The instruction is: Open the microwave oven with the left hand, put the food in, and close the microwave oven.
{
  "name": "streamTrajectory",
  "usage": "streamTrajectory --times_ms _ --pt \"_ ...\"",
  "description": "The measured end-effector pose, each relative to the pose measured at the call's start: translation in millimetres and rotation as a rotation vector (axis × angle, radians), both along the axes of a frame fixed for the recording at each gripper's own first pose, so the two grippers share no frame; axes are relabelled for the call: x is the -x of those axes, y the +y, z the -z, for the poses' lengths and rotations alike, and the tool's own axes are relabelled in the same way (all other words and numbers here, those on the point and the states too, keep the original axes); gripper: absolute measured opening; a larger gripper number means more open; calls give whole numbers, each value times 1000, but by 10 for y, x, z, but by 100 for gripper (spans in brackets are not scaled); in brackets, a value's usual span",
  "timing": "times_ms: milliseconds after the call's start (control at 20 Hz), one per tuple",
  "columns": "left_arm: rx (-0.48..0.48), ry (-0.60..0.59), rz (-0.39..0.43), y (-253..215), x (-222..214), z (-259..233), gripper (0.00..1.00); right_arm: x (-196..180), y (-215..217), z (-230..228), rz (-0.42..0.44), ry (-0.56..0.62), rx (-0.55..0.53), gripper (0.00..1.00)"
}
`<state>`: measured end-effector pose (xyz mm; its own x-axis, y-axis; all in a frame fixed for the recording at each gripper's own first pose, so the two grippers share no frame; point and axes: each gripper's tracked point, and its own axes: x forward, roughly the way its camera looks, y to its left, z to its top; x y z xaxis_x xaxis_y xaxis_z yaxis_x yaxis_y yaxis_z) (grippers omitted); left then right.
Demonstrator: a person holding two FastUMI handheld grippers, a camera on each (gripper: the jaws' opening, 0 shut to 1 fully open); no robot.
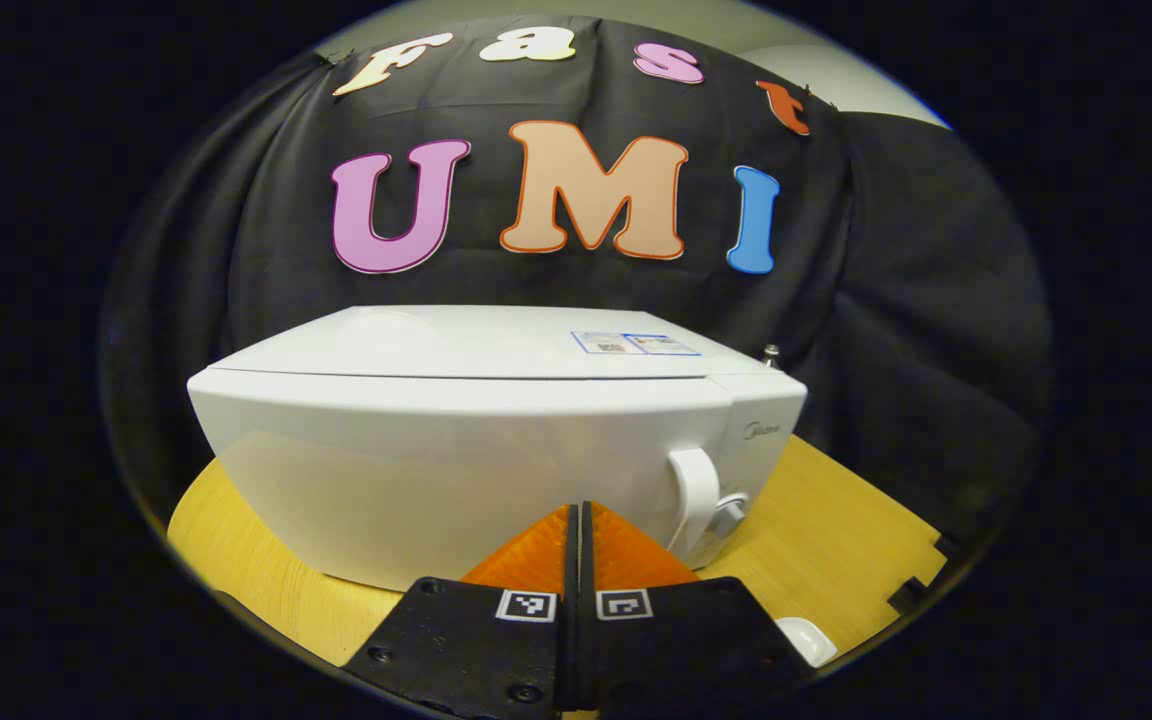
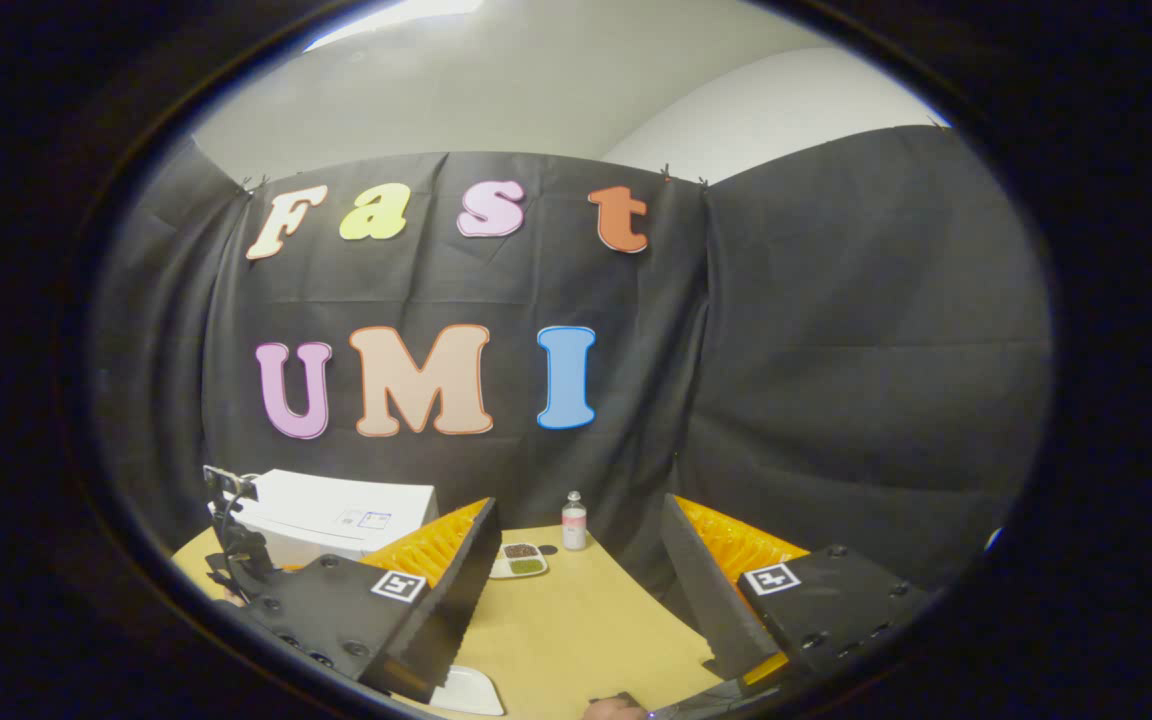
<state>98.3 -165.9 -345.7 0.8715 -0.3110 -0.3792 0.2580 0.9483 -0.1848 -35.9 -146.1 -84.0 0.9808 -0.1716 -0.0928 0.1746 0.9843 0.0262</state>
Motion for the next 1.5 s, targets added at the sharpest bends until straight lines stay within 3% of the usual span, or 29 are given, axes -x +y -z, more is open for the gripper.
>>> streamTrajectory --times_ms 350,750,950,1100,1150,1200,1250,1500 --pt "1 -176 47 183 575 -1220 0 60 66 -3 -10 -14 -23 92" --pt "10 -236 -151 1073 1113 -2368 0 -177 484 -72 -106 -63 -92 92" --pt "26 -334 -197 1325 1202 -2845 2 -295 762 -147 -166 -88 -104 92" --pt "4 -396 -195 1370 1254 -3013 92 -374 940 -187 -202 -102 -112 92" --pt "1 -408 -193 1365 1278 -3026 93 -394 1005 -189 -214 -102 -116 98" --pt "-12 -412 -191 1369 1319 -3042 92 -415 1061 -184 -226 -104 -119 92" --pt "-27 -419 -190 1379 1316 -3050 95 -428 1107 -188 -233 -107 -117 92" --pt "-36 -423 -168 1354 1331 -3050 93 -420 1241 -142 -264 -94 -99 92"
